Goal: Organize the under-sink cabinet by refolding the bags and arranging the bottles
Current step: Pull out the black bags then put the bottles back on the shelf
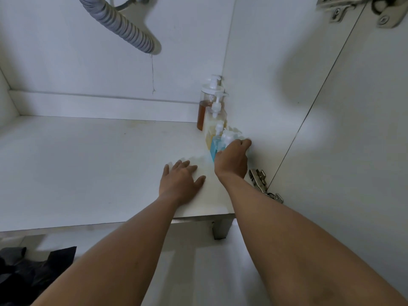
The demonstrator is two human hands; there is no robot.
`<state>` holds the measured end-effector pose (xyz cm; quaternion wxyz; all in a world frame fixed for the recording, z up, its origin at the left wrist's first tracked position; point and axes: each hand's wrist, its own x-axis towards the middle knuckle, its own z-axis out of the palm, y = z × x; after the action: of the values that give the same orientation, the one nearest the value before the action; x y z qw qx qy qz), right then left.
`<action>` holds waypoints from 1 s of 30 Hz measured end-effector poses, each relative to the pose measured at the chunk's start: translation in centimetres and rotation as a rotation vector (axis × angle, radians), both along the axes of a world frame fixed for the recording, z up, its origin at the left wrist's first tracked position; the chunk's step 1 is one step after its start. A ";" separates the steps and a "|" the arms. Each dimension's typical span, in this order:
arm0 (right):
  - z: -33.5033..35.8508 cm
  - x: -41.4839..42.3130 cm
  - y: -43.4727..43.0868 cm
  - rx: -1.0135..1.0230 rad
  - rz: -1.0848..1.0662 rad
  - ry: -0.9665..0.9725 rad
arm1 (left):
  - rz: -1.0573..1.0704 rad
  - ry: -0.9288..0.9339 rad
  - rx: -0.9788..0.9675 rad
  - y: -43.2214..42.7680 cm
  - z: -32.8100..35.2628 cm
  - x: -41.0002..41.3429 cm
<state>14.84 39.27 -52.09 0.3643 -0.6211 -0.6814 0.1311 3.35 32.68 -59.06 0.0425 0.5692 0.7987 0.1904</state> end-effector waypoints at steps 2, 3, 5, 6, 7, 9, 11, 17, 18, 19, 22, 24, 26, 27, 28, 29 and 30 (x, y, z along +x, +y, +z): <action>-0.2 0.1 0.2 0.009 0.013 -0.019 | 0.007 0.006 0.005 -0.2 0.0 0.0; -0.4 0.2 0.2 0.007 0.017 -0.024 | 0.006 0.003 0.005 -0.3 0.0 0.0; -0.6 0.7 0.2 0.012 0.027 -0.030 | 0.010 0.001 0.007 -0.4 -0.1 0.1; -0.6 0.8 0.3 0.018 0.035 -0.035 | 0.016 0.002 0.010 -0.5 -0.1 0.1; -0.8 0.8 0.4 0.021 0.038 -0.042 | 0.026 -0.001 0.013 -0.6 -0.1 0.2; -1.2 0.8 0.6 0.015 0.039 -0.018 | 0.044 -0.006 0.022 -0.9 0.0 0.3; -1.4 0.8 0.3 -0.017 0.038 0.060 | 0.051 0.001 0.023 -1.3 0.0 0.3; -1.7 0.9 -2.7 0.014 0.096 0.006 | 0.045 -0.028 0.000 -3.7 0.5 0.0; -1.8 0.8 -3.2 -0.010 0.114 -0.017 | 0.040 -0.029 -0.007 -4.4 0.7 -0.1; -2.0 0.6 -3.7 -0.050 0.135 -0.060 | 0.038 -0.024 -0.020 -5.4 1.1 -0.4; -2.3 -0.1 -6.5 -0.174 0.236 -0.221 | 0.056 0.035 -0.064 -9.2 1.8 -1.8; -2.5 -0.4 -8.7 -0.182 0.308 -0.280 | 0.080 0.080 -0.089 -12.1 2.2 -3.1; -2.9 -0.7 -11.2 -0.170 0.387 -0.291 | 0.117 0.092 -0.119 -15.2 2.4 -4.4; -3.3 -0.9 -12.5 -0.155 0.425 -0.275 | 0.140 0.085 -0.127 -16.7 2.5 -4.9; -3.8 -1.1 -14.0 -0.130 0.468 -0.246 | 0.164 0.078 -0.122 -18.4 2.4 -5.2; -4.5 -1.3 -15.5 -0.089 0.529 -0.213 | 0.186 0.092 -0.104 -20.0 2.3 -5.4; -5.3 -1.6 -17.2 -0.048 0.610 -0.191 | 0.201 0.129 -0.073 -21.8 1.8 -5.4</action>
<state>13.23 22.12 -57.40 0.2278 -0.4062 -0.8640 0.1914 -2.01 10.90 -57.22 -0.0073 0.4953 0.8593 0.1274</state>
